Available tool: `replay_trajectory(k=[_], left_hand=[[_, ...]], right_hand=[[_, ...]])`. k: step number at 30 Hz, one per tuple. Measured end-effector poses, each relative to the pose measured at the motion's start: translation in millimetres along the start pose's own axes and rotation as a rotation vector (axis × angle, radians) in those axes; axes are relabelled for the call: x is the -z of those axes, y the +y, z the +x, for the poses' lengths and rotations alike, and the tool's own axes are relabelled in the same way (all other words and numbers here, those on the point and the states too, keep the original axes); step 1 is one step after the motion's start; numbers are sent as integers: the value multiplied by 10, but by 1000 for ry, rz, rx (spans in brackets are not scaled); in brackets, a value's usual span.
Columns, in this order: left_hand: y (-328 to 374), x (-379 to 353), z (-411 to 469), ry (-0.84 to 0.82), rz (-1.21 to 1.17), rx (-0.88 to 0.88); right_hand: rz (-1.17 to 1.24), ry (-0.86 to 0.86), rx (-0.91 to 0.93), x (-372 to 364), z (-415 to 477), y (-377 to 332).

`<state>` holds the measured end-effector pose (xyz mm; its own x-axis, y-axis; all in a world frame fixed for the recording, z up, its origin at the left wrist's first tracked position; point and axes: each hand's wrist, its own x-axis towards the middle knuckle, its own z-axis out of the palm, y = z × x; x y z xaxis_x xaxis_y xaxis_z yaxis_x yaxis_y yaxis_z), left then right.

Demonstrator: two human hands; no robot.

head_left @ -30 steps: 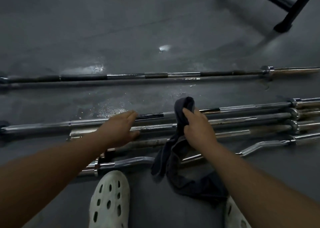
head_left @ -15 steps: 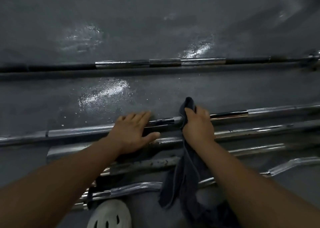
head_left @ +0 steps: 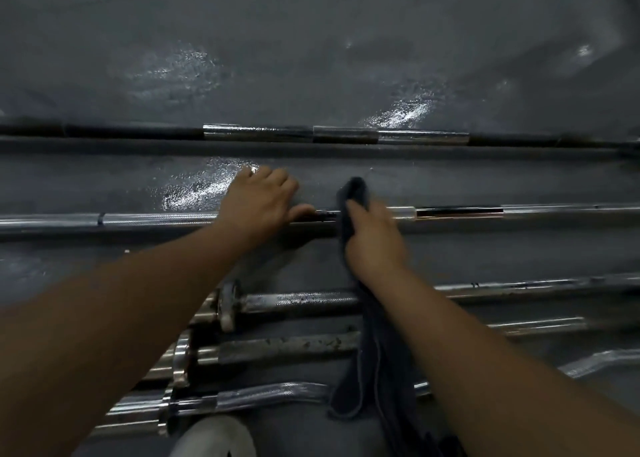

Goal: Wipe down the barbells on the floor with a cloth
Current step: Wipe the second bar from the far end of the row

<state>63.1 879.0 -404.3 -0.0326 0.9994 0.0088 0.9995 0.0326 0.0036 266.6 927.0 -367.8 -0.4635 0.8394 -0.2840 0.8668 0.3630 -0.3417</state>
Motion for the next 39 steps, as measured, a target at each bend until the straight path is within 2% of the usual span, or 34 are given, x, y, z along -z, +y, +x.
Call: replay_trajectory(k=[2,3,5,8,9,12,14,15,17,20,22,24,28,29,31,33,35,37,39], left_hand=[[73,-19,-102,1,-67,97],[92,-56,-179,-1,-83,135],[98,-135,-330,-23,-77,126],[20,-183,-345,-45,-44,69],[12,-164,-323,-46,-37,74],[-51,-132,-149,-63,-49,67],[-129,-78,-28,-87,-102,90],[-173,-50,18,-98,-126,121],[-275,-32,10,-85,-166,191],[-362,-139,-175,-68,-90,218],[-351,-133,-148,-95,-99,244],[-313,-45,-48,-135,-163,308],[-372,98,-37,-137,-274,350],[-374,109,-76,-118,-290,351],[-332,99,-139,-80,-288,357],[-238,32,-162,-131,-245,338],[-124,-36,-222,-224,-172,296],[-77,-46,-322,-229,-157,260],[-98,-12,-471,-235,-221,205]], right_hand=[[34,-37,181,-96,27,-266],[33,-59,213,-77,57,-270],[-9,-86,159,26,146,-24],[-40,24,-67,98,200,352],[-25,46,-87,67,192,338],[48,-24,88,-21,149,16],[37,-92,252,-9,149,-107],[7,-103,275,40,192,-61],[-46,-45,175,156,321,211],[-67,60,-61,320,439,713],[-62,67,-129,340,480,763],[-21,54,-110,269,500,565],[-53,-54,122,193,495,299],[-63,-50,88,242,524,372],[-52,22,-106,315,546,582],[-40,82,-245,261,450,578],[-18,60,-142,56,287,253],[36,-24,66,-146,126,-102],[41,-99,163,-153,54,-174]])
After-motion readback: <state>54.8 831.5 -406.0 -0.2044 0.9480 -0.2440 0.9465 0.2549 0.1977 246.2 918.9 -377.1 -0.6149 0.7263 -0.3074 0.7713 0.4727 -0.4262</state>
